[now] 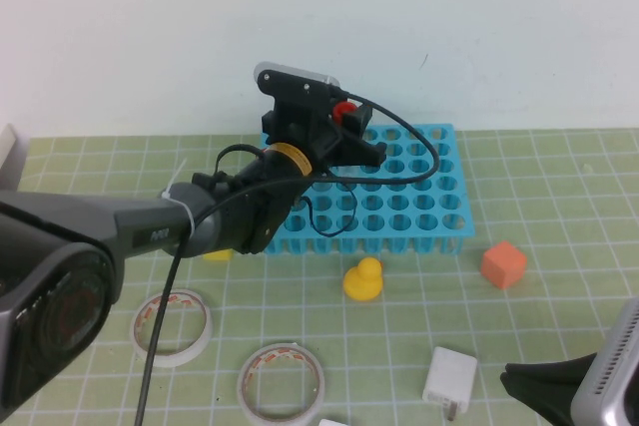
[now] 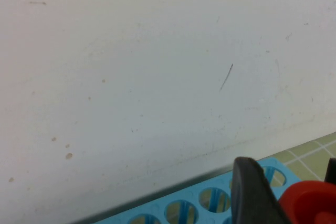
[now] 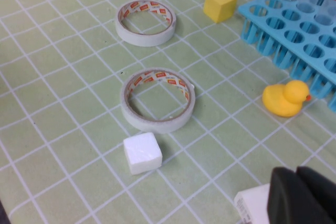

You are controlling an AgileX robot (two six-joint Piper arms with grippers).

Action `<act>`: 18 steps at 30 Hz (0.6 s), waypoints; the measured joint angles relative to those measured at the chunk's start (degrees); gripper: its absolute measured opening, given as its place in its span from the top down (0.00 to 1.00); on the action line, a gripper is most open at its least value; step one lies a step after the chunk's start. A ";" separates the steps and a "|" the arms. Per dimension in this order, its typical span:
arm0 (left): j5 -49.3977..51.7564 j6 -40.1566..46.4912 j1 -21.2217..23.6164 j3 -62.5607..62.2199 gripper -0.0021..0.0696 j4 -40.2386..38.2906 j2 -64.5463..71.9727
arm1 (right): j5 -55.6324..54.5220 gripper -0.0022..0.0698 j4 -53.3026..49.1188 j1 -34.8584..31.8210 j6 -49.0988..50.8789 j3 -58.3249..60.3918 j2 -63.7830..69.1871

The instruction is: Place the test tubes

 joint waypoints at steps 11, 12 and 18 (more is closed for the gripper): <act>-1.72 2.93 0.00 -0.33 0.63 -2.34 3.38 | 0.00 0.97 -0.21 0.00 1.51 0.00 0.00; -2.28 3.06 0.00 -0.33 0.63 -3.02 3.50 | 0.00 0.97 -0.21 0.00 1.51 0.00 0.00; -4.26 3.06 0.00 -0.38 0.63 -4.22 4.02 | 0.00 0.97 -0.29 0.00 1.73 0.00 0.00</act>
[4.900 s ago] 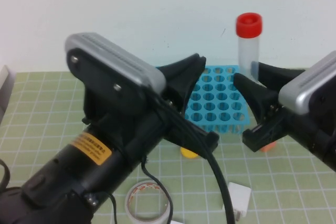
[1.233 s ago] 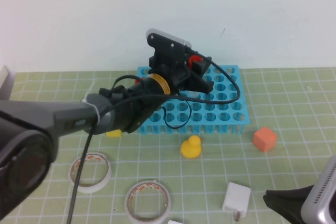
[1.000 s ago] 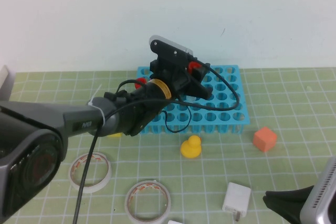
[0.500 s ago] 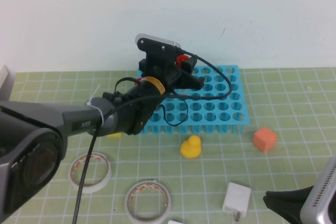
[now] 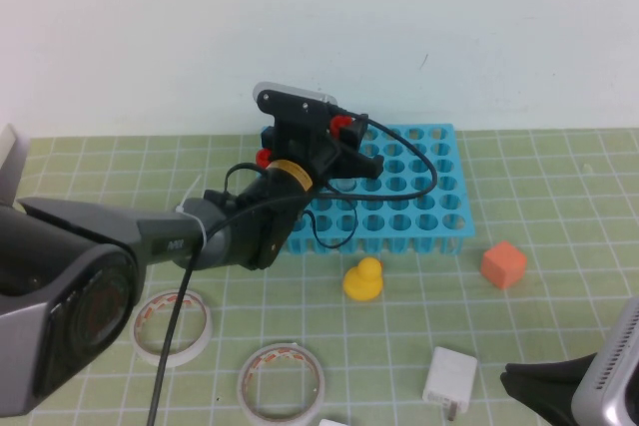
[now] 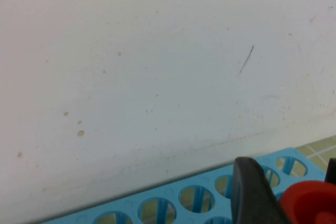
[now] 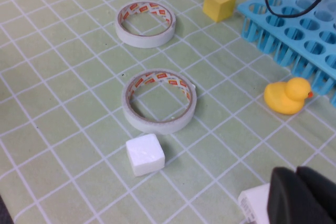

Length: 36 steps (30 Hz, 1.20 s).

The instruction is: Place the test tubes

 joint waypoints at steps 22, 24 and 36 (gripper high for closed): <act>-0.35 -1.58 -0.10 -0.09 0.45 3.24 2.56 | 0.00 0.97 0.00 0.00 0.21 0.00 0.00; -0.21 -1.67 -0.10 -0.09 0.41 3.77 2.46 | 0.00 0.97 0.00 0.00 0.21 0.00 0.00; 12.75 7.75 -0.10 -0.09 0.60 4.05 -14.12 | -0.62 0.97 -0.15 0.00 0.21 -3.03 0.00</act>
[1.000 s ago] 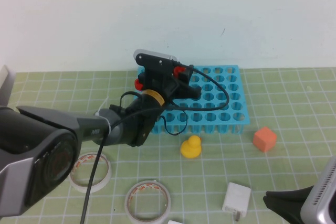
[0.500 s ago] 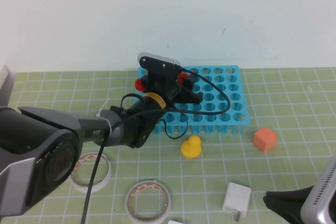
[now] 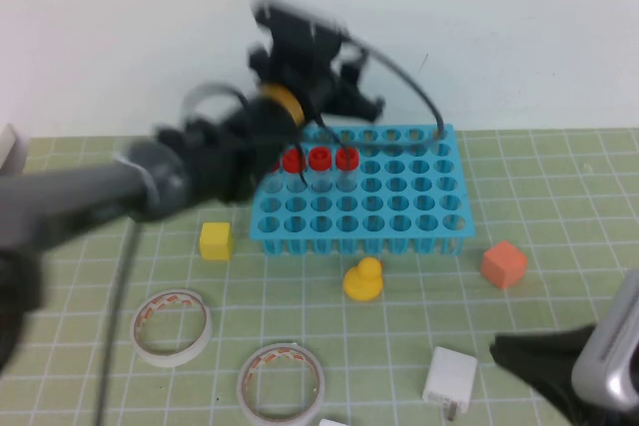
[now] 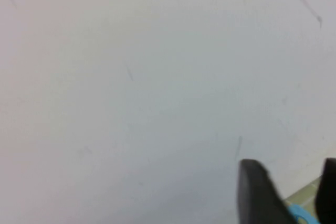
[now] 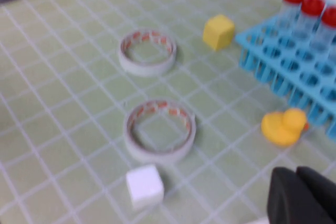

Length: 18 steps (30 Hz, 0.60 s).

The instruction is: Place the test tubes

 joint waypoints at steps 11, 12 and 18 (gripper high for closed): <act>33.97 10.23 0.00 0.00 0.96 4.02 -29.16 | 7.49 0.97 -9.79 0.00 0.00 -9.51 -1.20; 36.48 10.57 0.00 0.00 0.97 4.51 -31.41 | 7.95 0.97 -11.35 0.00 0.00 -10.28 -2.00; 49.79 11.36 0.00 1.96 0.97 5.13 -43.92 | 13.55 0.97 -16.91 0.00 0.00 -12.34 -9.36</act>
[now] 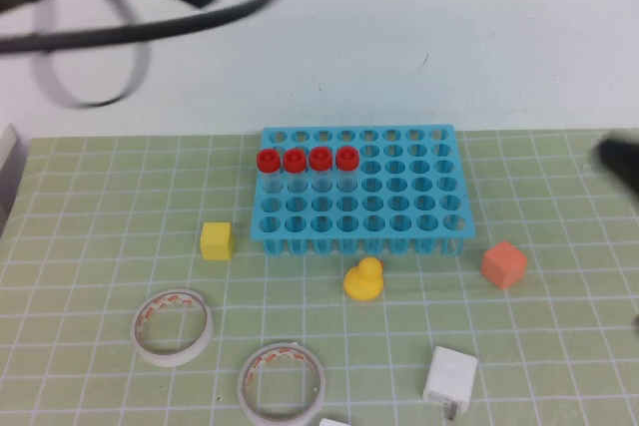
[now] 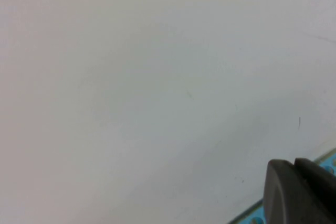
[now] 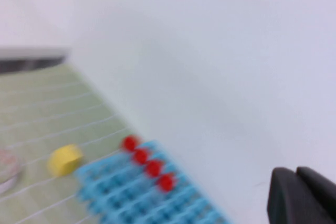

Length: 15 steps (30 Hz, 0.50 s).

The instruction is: Place the test tubes

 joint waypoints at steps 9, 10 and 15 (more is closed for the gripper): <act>0.13 -2.92 0.00 17.75 0.97 0.00 -21.81 | -1.11 0.97 2.04 0.00 1.20 0.00 -13.61; -0.80 -3.07 0.00 20.68 0.97 0.00 -24.22 | -2.07 0.97 2.04 0.00 1.33 0.40 -14.35; -5.15 -4.74 0.00 35.67 0.97 0.00 -35.38 | -5.58 0.97 0.56 0.00 2.15 6.23 -17.68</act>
